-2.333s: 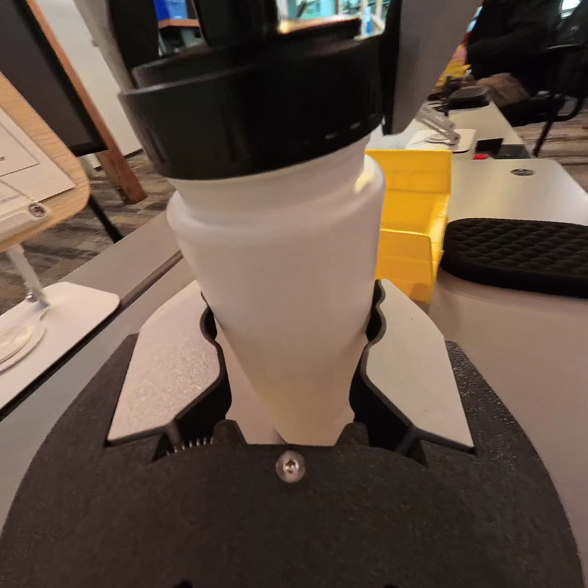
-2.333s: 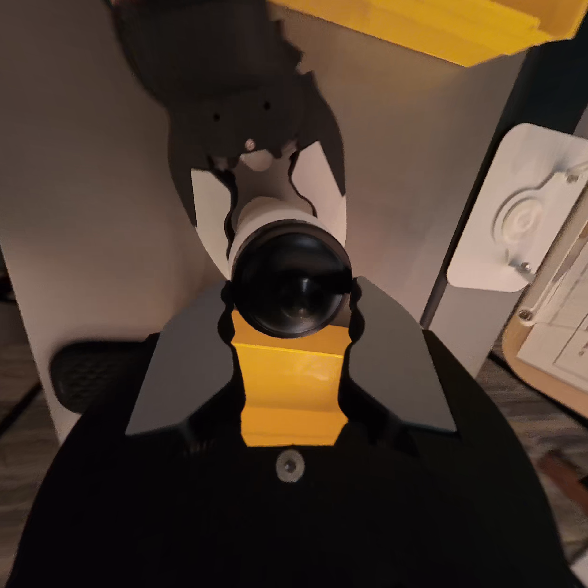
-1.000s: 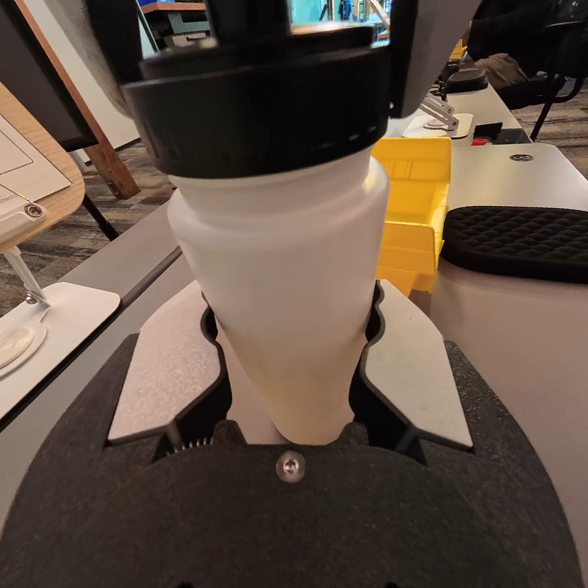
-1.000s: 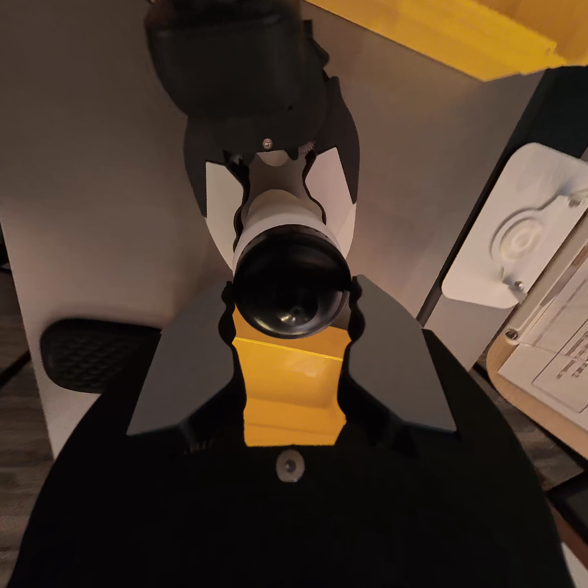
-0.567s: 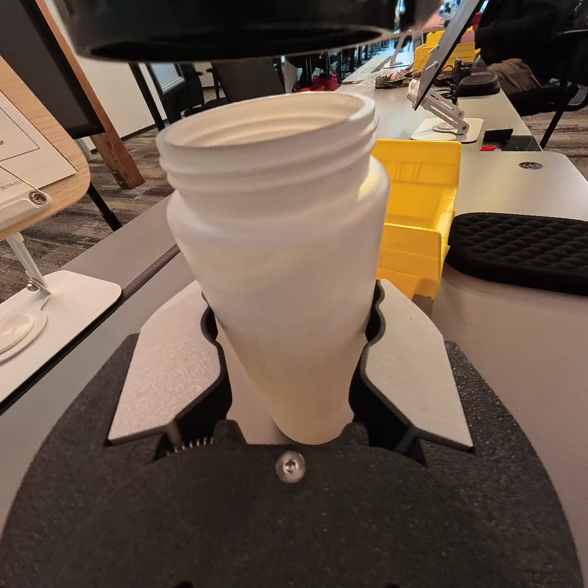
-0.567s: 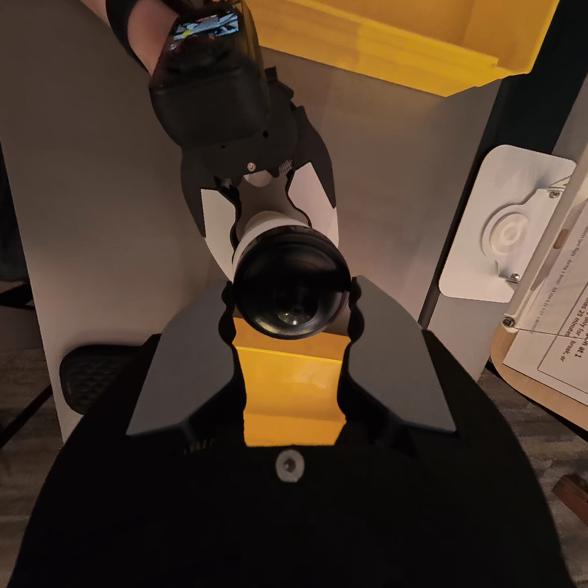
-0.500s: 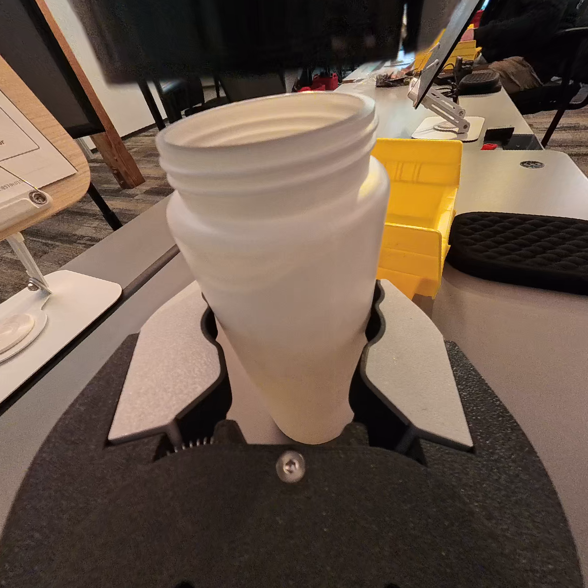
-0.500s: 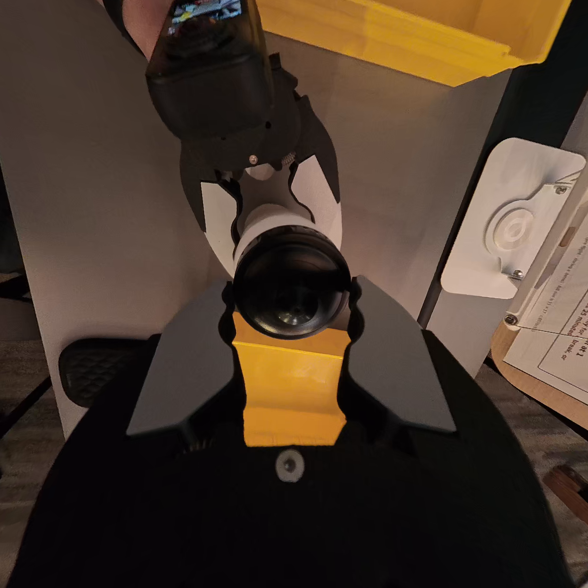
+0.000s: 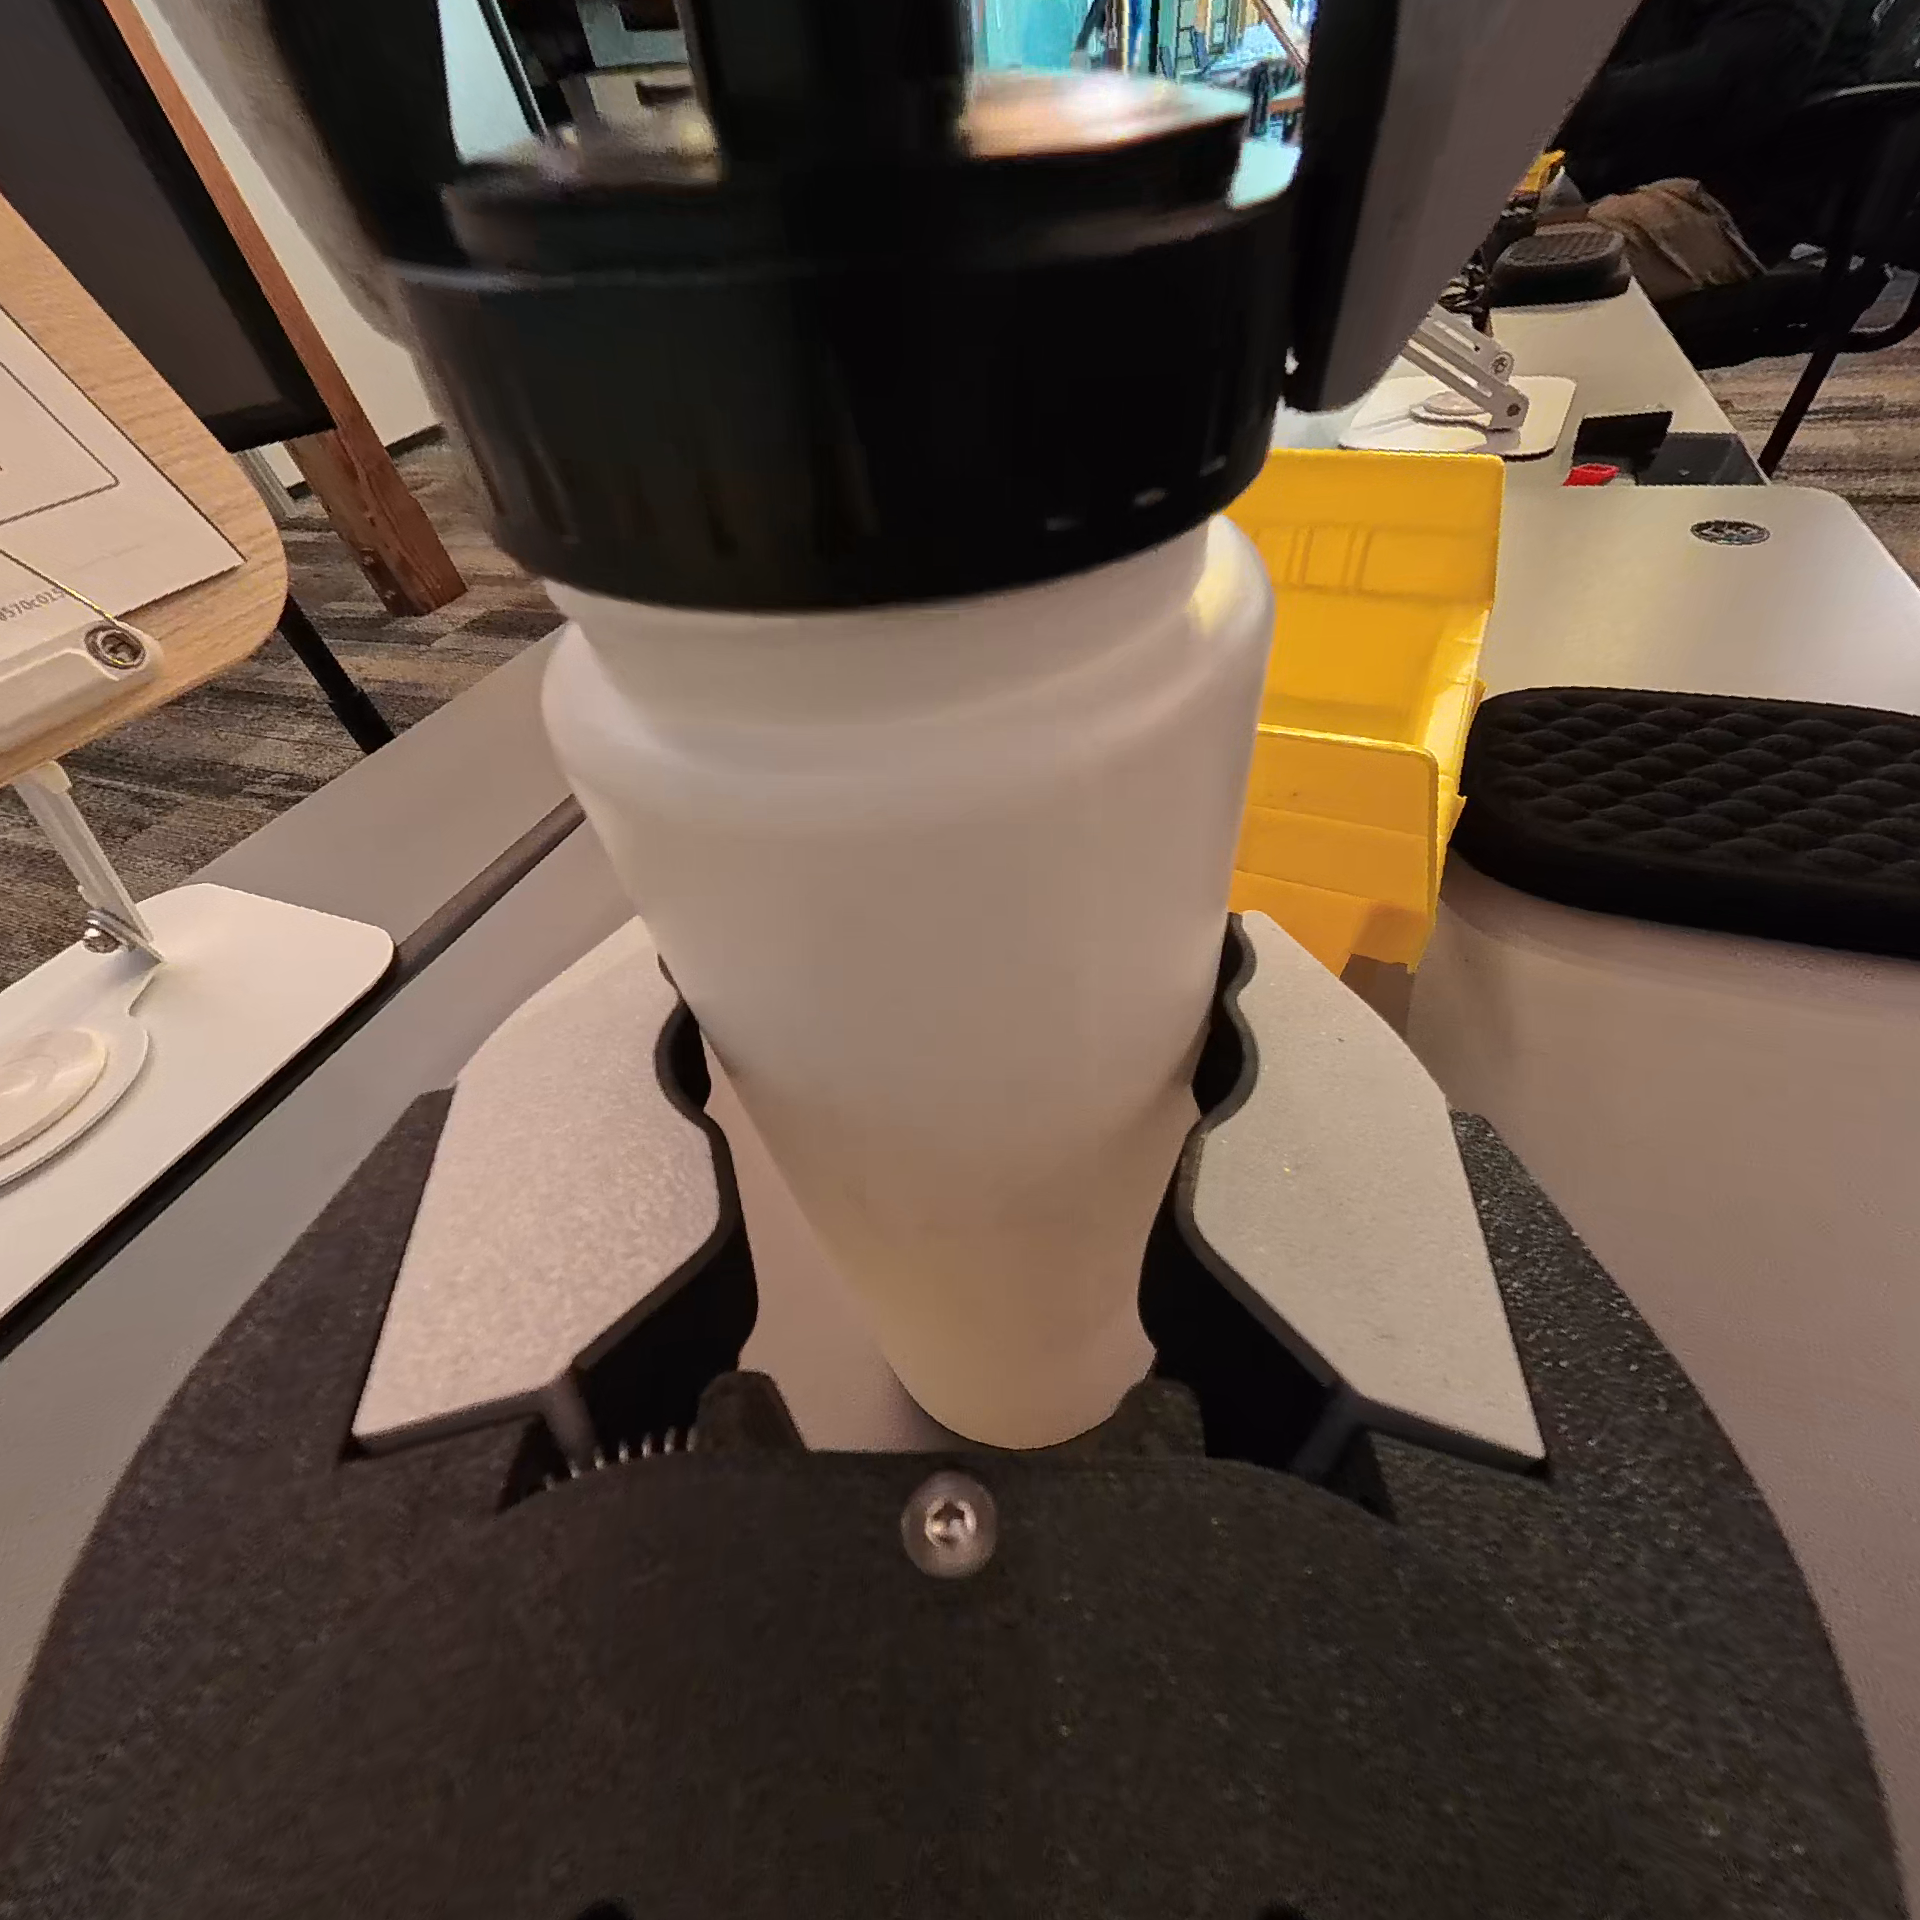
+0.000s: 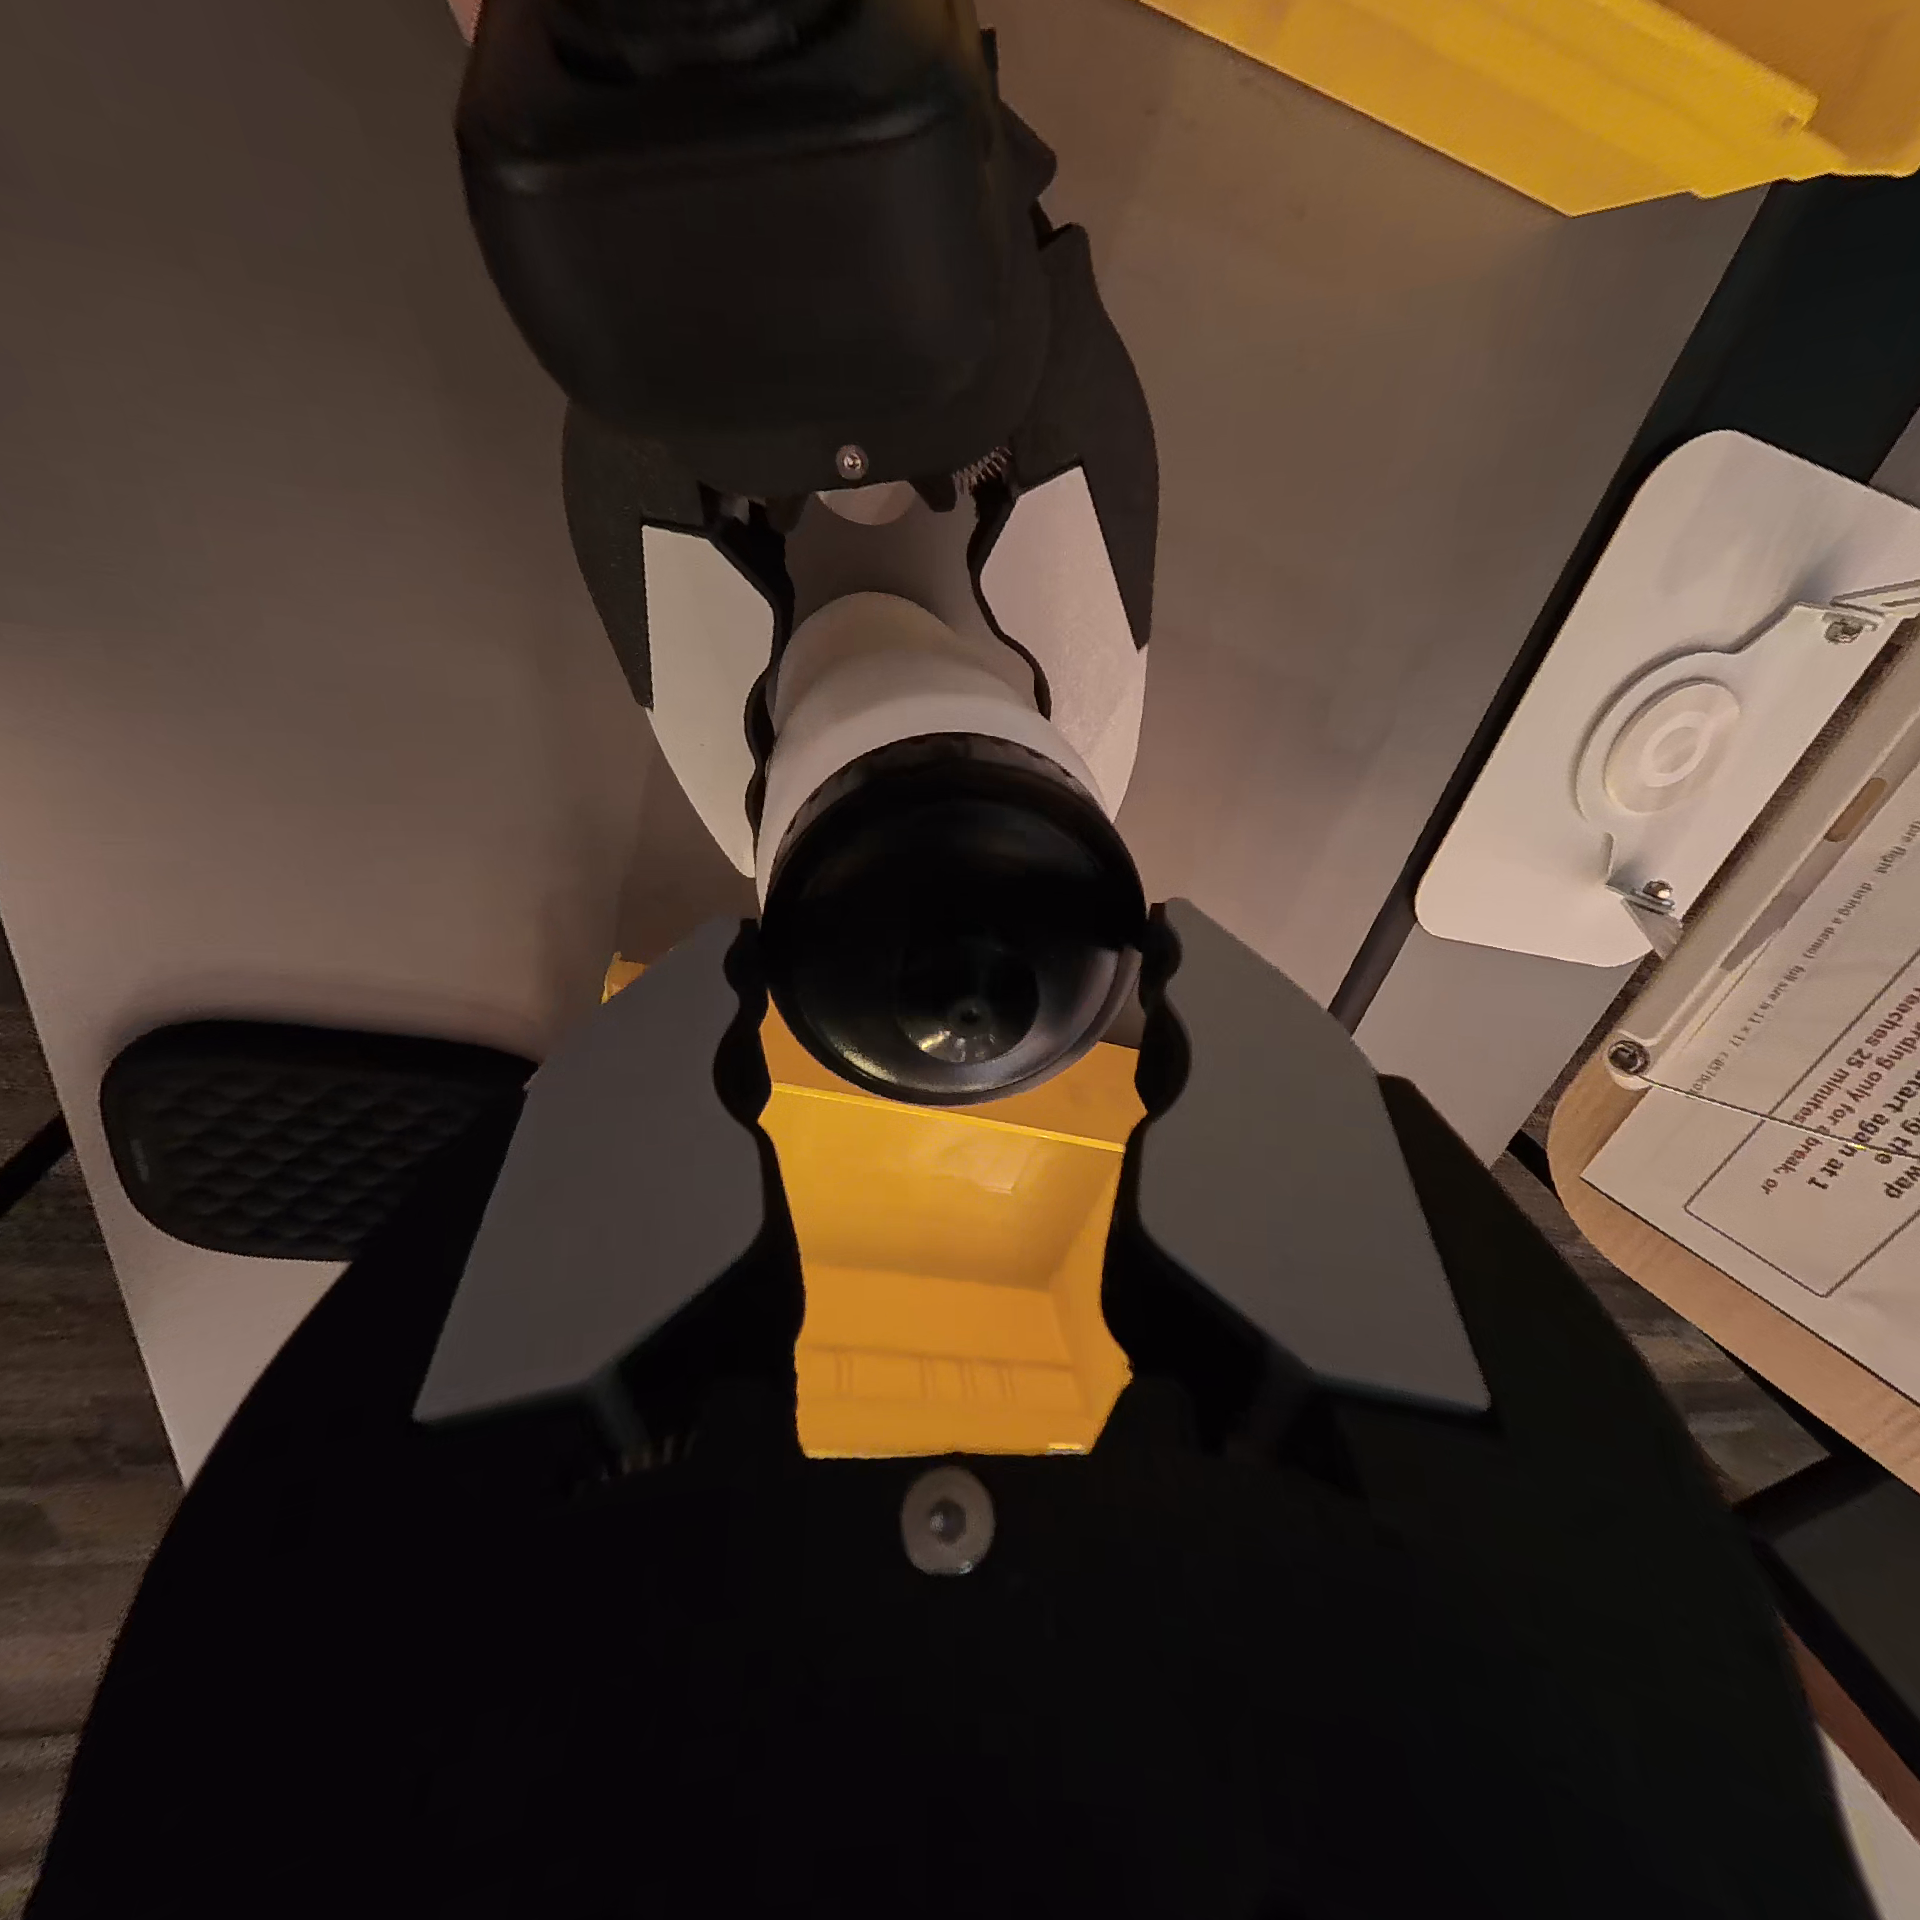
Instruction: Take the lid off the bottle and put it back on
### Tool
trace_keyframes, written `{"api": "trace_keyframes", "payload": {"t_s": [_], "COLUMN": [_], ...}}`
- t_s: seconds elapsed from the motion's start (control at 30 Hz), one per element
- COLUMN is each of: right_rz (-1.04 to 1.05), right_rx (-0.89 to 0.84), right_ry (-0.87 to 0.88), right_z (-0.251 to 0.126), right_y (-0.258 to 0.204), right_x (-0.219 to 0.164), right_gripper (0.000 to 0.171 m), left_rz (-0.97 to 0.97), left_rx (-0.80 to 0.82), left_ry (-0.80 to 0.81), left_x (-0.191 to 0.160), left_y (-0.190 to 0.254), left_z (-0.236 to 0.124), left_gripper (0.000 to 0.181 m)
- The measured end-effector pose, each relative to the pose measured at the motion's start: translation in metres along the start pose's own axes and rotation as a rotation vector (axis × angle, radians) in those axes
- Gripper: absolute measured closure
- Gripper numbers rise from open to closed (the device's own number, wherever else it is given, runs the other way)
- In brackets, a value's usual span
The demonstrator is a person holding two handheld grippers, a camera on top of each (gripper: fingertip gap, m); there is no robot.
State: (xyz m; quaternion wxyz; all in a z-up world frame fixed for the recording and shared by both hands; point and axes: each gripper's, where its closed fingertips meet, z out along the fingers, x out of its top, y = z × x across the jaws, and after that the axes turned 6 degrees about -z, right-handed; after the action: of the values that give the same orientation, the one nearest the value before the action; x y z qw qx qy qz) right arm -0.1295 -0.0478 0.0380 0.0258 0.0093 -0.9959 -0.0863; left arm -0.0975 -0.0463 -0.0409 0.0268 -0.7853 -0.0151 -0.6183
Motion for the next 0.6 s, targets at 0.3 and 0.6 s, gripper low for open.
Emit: {"api": "trace_keyframes", "payload": {"t_s": [0.3,0.6], "right_rz": [0.098,0.618], "right_rx": [0.019,-0.058], "right_ry": [-0.004,-0.031], "right_z": [0.0014,0.0020], "right_y": [0.0007,0.0035], "right_x": [0.0003,-0.0020], "right_gripper": [0.100,0.100], "left_rz": [-0.008,-0.033], "left_rx": [0.008,0.082], "left_ry": [-0.003,-0.031], "left_x": [-0.0001,-0.0007], "left_y": [-0.0005,-0.0028], "left_z": [0.0001,0.0014], "left_gripper": [0.088,0.088]}}
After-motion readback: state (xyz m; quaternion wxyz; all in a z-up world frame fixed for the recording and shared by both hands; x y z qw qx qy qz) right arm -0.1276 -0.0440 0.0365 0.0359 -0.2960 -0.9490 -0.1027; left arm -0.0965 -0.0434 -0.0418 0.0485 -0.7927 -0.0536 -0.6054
